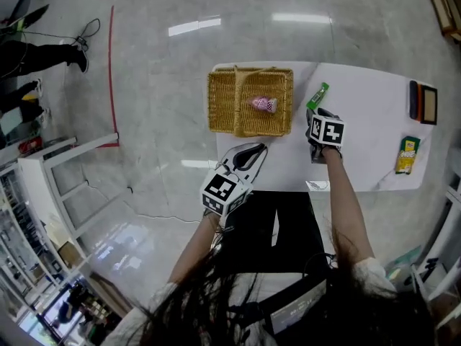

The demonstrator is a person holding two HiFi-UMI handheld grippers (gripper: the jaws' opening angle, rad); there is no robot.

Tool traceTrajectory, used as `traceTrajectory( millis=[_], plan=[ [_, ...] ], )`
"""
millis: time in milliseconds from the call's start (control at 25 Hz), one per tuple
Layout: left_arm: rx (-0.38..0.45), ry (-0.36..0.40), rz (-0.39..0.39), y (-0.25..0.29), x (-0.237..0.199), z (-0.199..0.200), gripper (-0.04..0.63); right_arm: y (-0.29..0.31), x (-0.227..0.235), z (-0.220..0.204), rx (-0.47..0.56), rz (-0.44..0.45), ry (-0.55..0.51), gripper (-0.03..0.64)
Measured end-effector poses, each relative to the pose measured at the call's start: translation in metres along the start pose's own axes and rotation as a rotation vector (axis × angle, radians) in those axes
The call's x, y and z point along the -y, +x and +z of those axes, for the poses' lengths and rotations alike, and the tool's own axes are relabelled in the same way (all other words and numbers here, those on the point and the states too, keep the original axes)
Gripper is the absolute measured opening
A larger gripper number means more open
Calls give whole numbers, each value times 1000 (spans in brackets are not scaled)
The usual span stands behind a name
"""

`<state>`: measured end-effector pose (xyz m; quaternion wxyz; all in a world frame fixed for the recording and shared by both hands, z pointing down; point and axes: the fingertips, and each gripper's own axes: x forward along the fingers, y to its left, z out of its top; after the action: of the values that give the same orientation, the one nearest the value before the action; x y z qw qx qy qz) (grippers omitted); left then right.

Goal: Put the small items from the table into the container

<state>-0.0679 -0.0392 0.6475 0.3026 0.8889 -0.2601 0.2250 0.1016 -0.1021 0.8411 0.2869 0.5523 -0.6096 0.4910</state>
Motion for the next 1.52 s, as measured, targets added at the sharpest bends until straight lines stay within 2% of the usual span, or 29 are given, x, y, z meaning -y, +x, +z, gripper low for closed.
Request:
traceTrajectory(
  millis=[320, 520, 560, 680, 880, 1040, 1200, 1360, 1520],
  plan=[
    [-25, -9, 12, 4, -5, -11, 15, 27, 20, 7, -1, -162, -67, 117],
    [-24, -10, 34, -1, -9, -13, 15, 27, 20, 5, 7, -187, -122, 75],
    [-21, -14, 43, -3, -9, -11, 15, 27, 21, 4, -6, -178, -125, 35],
    [-26, -11, 46, -7, -7, -11, 15, 22, 21, 3, -32, -146, -132, 28],
    [-14, 16, 8, -8, 3, -17, 15, -2, 6, 4, 37, -65, -172, 25],
    [-4, 14, 1, -10, 8, -14, 15, -32, -26, 4, 99, 13, -250, 23],
    [2, 20, -4, -12, 14, -11, 15, -59, -63, -2, 137, 100, -271, 25],
    [2, 22, -6, -13, 16, -10, 15, -68, -98, -15, 128, 178, -295, 25],
    [-1, 22, -10, -14, 15, -11, 15, -60, -123, -31, 94, 215, -318, 25]
  ],
)
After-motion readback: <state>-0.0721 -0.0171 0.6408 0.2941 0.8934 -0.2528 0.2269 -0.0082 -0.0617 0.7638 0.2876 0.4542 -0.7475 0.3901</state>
